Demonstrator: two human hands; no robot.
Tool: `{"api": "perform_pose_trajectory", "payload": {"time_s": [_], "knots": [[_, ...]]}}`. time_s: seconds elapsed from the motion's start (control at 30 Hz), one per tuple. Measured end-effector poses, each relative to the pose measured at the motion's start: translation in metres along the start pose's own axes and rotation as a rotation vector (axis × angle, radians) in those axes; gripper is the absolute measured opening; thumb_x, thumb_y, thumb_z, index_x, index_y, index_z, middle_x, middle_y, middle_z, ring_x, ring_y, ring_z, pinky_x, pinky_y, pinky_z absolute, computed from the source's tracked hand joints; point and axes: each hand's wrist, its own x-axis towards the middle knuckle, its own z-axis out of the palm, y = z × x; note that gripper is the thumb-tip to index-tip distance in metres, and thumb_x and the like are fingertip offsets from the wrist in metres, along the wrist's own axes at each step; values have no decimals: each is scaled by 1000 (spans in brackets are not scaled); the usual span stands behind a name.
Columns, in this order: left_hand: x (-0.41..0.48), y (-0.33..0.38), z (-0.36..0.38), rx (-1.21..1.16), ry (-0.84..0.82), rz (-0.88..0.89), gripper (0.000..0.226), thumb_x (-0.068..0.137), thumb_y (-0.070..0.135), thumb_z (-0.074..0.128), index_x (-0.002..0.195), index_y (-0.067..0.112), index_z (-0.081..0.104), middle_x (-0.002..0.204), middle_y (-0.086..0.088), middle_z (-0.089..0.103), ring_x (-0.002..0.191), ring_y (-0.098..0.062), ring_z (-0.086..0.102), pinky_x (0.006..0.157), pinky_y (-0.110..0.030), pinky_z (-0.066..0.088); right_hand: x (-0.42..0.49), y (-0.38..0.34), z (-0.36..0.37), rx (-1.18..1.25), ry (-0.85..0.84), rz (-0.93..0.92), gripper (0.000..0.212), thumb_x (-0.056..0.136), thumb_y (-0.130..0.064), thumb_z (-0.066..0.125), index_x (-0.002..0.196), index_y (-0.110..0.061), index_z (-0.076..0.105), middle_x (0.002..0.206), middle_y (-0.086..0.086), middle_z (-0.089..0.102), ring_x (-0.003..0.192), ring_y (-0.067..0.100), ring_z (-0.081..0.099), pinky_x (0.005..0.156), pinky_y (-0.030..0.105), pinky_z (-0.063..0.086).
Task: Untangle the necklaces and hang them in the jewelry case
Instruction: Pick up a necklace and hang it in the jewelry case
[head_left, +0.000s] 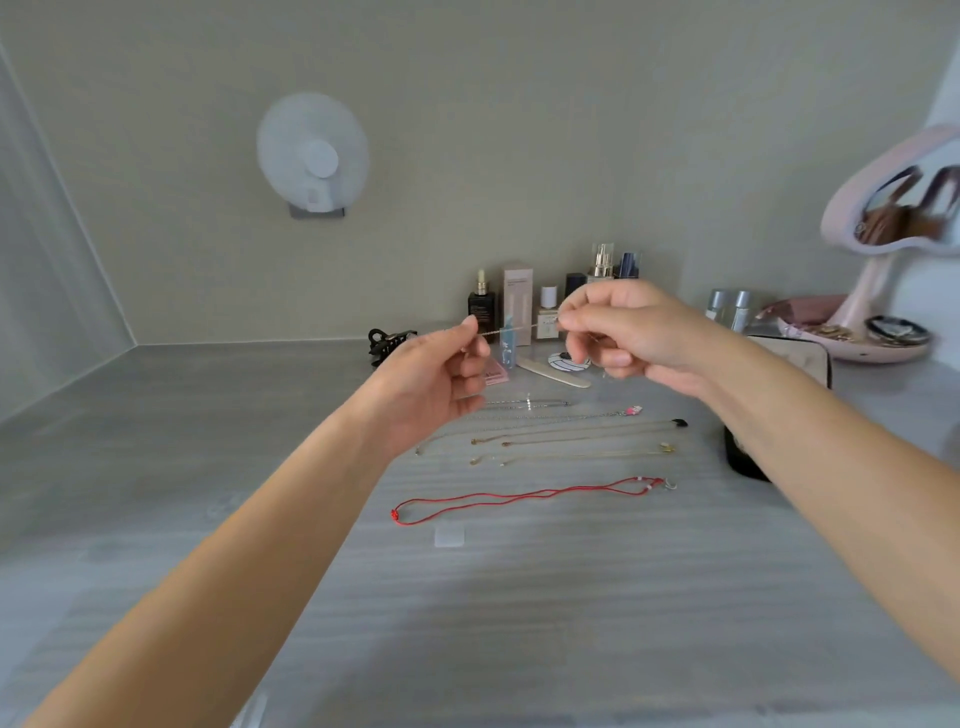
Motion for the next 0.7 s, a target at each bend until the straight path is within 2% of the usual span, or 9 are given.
{"api": "perform_pose_trajectory", "payload": {"time_s": [0.07, 0.27, 0.43, 0.57, 0.7], "knots": [[-1, 1, -2, 66, -15, 16, 37, 95, 33, 43, 64, 19, 56, 51, 8, 39, 50, -11, 33, 59, -26, 32, -2, 2, -1, -41, -5, 8, 13, 89, -11, 53, 76, -14, 57, 52, 1, 58, 33, 5, 28, 39, 18, 17], [-4, 6, -8, 297, -42, 44, 36, 92, 29, 50, 61, 19, 64, 52, 7, 38, 47, -8, 32, 53, -22, 27, -9, 2, -5, -168, -31, -2, 14, 86, -9, 54, 74, -14, 58, 45, -4, 49, 35, 7, 22, 38, 16, 16], [-5, 8, -17, 380, -17, 35, 27, 88, 30, 56, 66, 14, 60, 52, 6, 37, 47, -10, 29, 52, -20, 27, -11, 5, -10, -217, -33, 11, 14, 84, -17, 64, 73, -11, 59, 40, -10, 33, 38, 7, 19, 41, 20, 13], [-5, 6, -32, 336, 21, 23, 25, 84, 32, 58, 65, 16, 63, 52, 7, 34, 47, -9, 28, 57, -26, 28, -10, 11, -18, -152, 39, -4, 13, 85, -20, 62, 74, -13, 58, 46, -3, 38, 36, 7, 21, 40, 17, 14], [-5, -6, -39, 278, -7, -11, 20, 80, 32, 58, 73, 14, 63, 53, 8, 34, 44, -6, 32, 60, -25, 43, -11, 12, -18, -70, 64, -5, 12, 86, -17, 60, 74, -15, 59, 56, 1, 55, 36, 7, 39, 36, 16, 25]]}}
